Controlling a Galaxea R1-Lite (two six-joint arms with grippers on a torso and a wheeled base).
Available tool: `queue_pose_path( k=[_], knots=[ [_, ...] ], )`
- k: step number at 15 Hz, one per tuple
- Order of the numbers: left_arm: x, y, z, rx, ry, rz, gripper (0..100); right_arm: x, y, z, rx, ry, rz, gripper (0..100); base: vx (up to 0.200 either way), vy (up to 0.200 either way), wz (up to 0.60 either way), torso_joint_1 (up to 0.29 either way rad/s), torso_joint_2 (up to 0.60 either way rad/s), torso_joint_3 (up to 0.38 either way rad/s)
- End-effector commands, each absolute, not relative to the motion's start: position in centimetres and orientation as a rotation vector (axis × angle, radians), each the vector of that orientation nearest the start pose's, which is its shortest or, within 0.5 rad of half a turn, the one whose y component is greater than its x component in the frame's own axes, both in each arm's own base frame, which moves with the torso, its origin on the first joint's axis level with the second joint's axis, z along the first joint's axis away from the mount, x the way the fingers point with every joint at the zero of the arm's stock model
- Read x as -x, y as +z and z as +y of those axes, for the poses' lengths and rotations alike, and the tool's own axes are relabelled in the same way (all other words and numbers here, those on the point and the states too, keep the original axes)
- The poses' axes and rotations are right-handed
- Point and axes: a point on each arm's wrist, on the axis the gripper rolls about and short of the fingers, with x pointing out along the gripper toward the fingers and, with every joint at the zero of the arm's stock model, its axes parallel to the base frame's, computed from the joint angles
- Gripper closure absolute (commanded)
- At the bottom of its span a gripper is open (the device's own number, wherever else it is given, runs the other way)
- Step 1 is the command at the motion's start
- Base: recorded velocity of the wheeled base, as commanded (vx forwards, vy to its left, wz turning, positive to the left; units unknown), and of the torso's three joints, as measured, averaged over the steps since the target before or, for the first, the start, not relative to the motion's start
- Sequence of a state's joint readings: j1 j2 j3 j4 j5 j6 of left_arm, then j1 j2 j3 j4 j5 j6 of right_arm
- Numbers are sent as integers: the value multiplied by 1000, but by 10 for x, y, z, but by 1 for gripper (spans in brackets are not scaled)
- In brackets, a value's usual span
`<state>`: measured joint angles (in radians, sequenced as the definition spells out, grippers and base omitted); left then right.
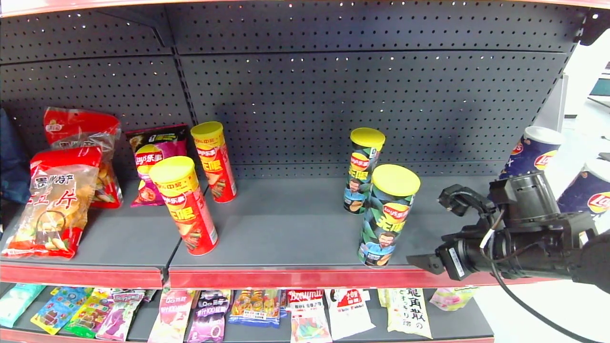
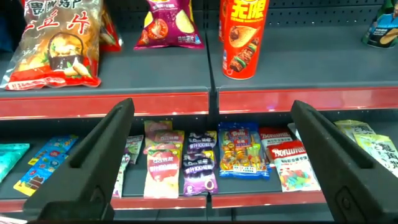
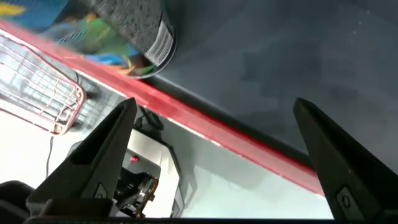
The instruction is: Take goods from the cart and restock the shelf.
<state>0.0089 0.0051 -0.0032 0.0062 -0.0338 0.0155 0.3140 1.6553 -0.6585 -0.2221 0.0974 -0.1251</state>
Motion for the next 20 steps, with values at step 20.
queue_pose_path(
  k=[20],
  knots=[
    [23, 76, -1, -15, -25, 7, 0, -281, 99, 95, 232, 401, 809, 0, 0, 0, 0, 0, 0, 0]
  ],
)
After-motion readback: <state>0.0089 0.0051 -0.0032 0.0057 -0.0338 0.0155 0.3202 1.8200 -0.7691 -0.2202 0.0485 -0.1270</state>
